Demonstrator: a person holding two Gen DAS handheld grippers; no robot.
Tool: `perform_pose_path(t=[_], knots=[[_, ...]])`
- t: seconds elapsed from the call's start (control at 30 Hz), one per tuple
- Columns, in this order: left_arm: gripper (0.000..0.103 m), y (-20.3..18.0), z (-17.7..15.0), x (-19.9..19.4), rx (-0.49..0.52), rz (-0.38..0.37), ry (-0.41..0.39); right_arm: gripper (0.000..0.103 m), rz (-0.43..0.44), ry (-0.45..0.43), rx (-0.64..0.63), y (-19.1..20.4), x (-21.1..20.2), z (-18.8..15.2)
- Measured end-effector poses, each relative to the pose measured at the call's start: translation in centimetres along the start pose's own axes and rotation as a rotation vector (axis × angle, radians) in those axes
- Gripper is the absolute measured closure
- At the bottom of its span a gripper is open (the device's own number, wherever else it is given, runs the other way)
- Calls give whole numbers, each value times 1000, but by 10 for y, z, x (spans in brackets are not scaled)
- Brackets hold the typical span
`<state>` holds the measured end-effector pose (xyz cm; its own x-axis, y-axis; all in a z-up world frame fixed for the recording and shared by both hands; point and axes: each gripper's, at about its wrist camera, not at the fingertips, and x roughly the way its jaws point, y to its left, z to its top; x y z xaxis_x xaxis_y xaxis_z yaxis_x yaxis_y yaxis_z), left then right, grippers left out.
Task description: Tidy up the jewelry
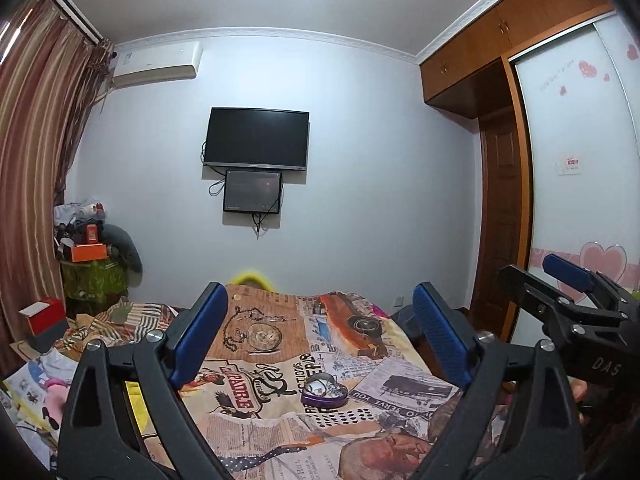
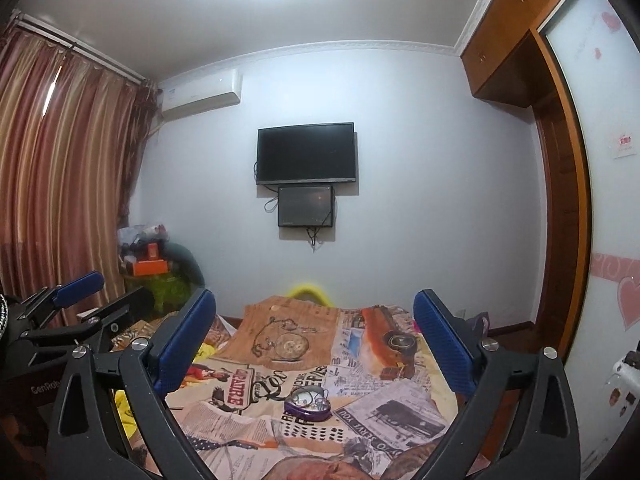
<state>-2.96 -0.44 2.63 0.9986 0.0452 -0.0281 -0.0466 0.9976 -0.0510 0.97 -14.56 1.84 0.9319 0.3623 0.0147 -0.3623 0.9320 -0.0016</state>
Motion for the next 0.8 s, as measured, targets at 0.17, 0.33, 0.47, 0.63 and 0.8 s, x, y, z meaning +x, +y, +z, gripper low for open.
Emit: perform_pose_path(t=[0.17,0.33,0.47,0.63,0.8], knots=[[9,1,-4,5,-2,11,12,5,1,11,6,-6,-9,-2],[9,3,-8,9,-13,16,32,4,0,23,2,-8,-9,-4],[9,4,-10,12,-14,21,42,4,-3,34,3,-9,-10,-7],[9,3,-11,15,-12,23,49,4,-3,45,9,-11,-10,-6],[9,2,-11,15,-14,17,54,4,-5,50,10,-10,-10,-4]])
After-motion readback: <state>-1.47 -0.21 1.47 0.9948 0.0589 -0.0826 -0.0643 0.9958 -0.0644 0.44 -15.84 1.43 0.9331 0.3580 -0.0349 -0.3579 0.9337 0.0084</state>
